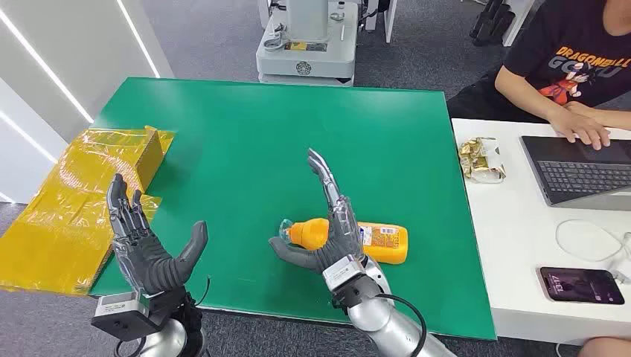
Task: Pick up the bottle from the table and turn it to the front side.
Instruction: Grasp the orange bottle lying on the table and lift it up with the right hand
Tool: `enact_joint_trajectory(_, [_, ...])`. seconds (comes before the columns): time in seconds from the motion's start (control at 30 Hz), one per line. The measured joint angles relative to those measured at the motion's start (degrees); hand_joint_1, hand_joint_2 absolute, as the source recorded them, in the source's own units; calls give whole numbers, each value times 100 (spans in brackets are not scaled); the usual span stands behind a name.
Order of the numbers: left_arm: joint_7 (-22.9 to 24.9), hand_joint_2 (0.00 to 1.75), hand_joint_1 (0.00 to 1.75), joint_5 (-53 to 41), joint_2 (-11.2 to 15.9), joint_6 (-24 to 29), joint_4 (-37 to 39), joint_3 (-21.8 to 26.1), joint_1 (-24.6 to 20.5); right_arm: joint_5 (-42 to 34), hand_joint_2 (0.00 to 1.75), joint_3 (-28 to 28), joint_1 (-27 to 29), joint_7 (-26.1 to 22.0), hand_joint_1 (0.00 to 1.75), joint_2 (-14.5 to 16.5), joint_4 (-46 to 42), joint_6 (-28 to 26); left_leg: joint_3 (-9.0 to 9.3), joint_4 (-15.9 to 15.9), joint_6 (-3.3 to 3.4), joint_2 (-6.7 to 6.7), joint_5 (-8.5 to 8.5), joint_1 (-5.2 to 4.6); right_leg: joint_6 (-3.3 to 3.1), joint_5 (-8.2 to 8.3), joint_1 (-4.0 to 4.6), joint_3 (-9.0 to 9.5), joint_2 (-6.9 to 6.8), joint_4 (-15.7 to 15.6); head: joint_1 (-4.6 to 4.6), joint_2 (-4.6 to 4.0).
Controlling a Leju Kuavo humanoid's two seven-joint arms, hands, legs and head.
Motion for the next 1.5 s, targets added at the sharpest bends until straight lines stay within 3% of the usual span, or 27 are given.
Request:
enact_joint_trajectory(0.47, [0, 175, 0, 22, 5, -4, -2, 80, -10, 46, 175, 103, -38, 8, 0, 19, 49, -9, 0, 0, 0, 0, 0, 0, 0, 0, 0, 0, 0, 0, 1, 0])
enact_joint_trajectory(0.63, [0, 175, 0, -10, 5, -106, -2, 87, 0, 417, 175, 177, -77, 272, 0, -15, 72, -9, 0, 0, 0, 0, 0, 0, 0, 0, 0, 0, 0, -1, 0, 0])
enact_joint_trajectory(0.7, [0, 175, 0, -27, -1, -148, -2, 89, 2, 706, 175, 223, -122, 563, 0, -80, 80, 46, 1, 1, 0, 0, 0, 0, 0, 0, 0, 0, 0, -2, 0, 0])
enact_joint_trajectory(0.87, [0, 175, 0, -120, -50, -322, -1, 90, 48, 2050, 175, 262, -137, 1883, 0, -458, -85, 351, 1, 2, 1, -2, 0, -1, 2, 1, 0, 2, -1, -7, 0, 0])
enact_joint_trajectory(1.1, [0, 175, 0, -261, -167, -547, -2, 91, 172, 3803, 175, -58, 335, 3288, 0, -1029, -957, 1021, -1, 3, 12, -1, -11, -1, 6, -1, -1, 3, -1, -13, 0, 0])
enact_joint_trajectory(1.23, [0, 175, 0, -318, -225, -629, -2, 91, 225, 4304, 175, -352, 568, 3689, 0, -1254, -1364, 1582, -1, 3, 13, 1, -13, -1, 9, -3, -1, 2, 0, -13, 1, 0])
enact_joint_trajectory(1.5, [0, 175, 0, -400, -329, -920, 0, 91, 280, 4519, 175, -673, 523, 4078, 0, -1488, -1381, 2738, 0, 3, 13, 1, -13, -1, 9, -3, -1, 5, 1, -13, 1, 0])
